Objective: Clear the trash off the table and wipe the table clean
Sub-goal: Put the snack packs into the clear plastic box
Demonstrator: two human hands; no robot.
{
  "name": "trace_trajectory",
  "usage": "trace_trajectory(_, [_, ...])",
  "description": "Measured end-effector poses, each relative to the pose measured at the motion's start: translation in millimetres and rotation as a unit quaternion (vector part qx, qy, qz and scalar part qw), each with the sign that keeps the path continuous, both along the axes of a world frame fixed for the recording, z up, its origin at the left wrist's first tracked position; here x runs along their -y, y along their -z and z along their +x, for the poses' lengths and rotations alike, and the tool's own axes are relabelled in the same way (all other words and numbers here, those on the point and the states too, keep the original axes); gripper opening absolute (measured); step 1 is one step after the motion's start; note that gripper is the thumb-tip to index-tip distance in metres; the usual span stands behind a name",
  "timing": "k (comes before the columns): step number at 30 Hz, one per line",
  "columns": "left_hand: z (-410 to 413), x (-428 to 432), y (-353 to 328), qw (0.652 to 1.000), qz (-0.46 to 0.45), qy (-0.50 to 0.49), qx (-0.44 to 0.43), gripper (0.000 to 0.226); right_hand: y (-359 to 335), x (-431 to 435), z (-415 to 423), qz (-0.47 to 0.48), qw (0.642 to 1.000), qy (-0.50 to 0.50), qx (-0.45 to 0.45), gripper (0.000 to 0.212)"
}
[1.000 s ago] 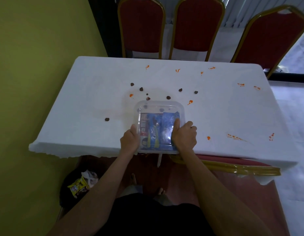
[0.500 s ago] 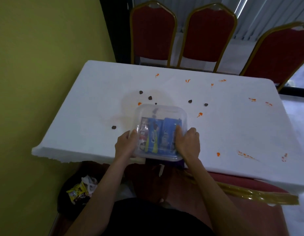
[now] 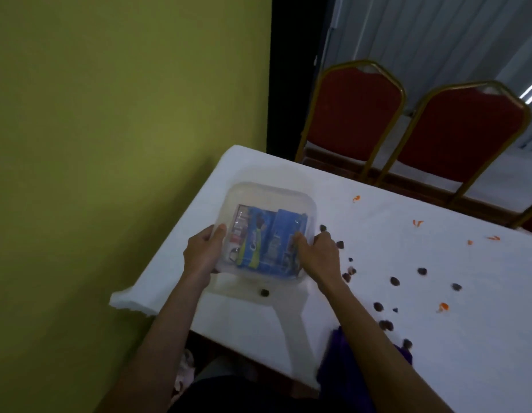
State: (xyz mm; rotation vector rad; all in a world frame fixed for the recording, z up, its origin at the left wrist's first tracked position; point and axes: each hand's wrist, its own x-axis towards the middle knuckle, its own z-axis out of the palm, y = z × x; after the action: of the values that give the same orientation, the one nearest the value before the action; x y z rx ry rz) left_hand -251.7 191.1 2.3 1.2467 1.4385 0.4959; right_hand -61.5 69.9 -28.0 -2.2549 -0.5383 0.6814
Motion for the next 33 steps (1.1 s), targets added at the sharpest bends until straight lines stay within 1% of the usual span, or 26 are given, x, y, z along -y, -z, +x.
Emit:
trace_trajectory(3, [-0.7, -50.6, 5.2, 1.0, -0.015, -0.013, -0.011, 0.031, 0.9, -51.0, 5.2, 0.006, 1.0, -0.009, -0.01, 0.052])
trace_trajectory(4, [1.0, -66.9, 7.9, 1.0, -0.023, -0.014, -0.01, 0.032, 1.8, -66.6, 7.9, 0.003, 1.0, -0.01, -0.013, 0.051])
trace_trajectory(7, [13.1, -113.2, 10.7, 0.999, -0.045, -0.007, 0.0, 0.024, 2.8, -108.6, 16.0, -0.012, 0.999, -0.018, -0.024, 0.048])
trace_trajectory(8, [18.8, -128.2, 11.4, 0.999, -0.052, -0.001, -0.001, 0.026, 4.1, -121.2, 19.8, -0.017, 0.999, -0.022, -0.024, 0.047])
trace_trajectory(11, [35.1, -169.2, 14.2, 0.998, -0.064, 0.016, -0.02, 0.046, 9.1, -154.0, 34.0, -0.021, 0.999, -0.019, -0.03, 0.046])
trace_trajectory(12, [41.3, -181.1, 14.9, 0.998, -0.061, 0.023, -0.023, 0.049, 11.6, -164.4, 40.1, -0.022, 0.999, -0.017, -0.036, 0.046])
trace_trajectory(19, [79.8, -248.1, 17.2, 0.997, -0.056, 0.054, -0.03, 0.043, 17.4, -222.1, 73.5, -0.025, 0.998, 0.018, -0.058, 0.047])
trace_trajectory(23, [91.0, -262.8, 24.9, 0.996, -0.047, 0.071, -0.039, 0.037, 29.4, -232.6, 77.6, -0.037, 0.997, 0.03, -0.055, 0.049])
trace_trajectory(27, [93.0, -263.6, 33.8, 0.997, -0.028, 0.065, -0.034, 0.026, 37.3, -230.3, 72.5, -0.023, 0.998, 0.04, -0.046, 0.049])
trace_trajectory(30, [89.6, -253.7, 38.6, 0.998, -0.035, 0.046, -0.014, 0.023, 37.6, -230.2, 67.4, -0.012, 0.998, 0.045, -0.038, 0.048])
trace_trajectory(33, [78.7, -233.0, 43.7, 0.997, -0.072, 0.014, 0.022, 0.03, 32.4, -226.1, 61.3, -0.006, 0.999, 0.033, -0.038, 0.048])
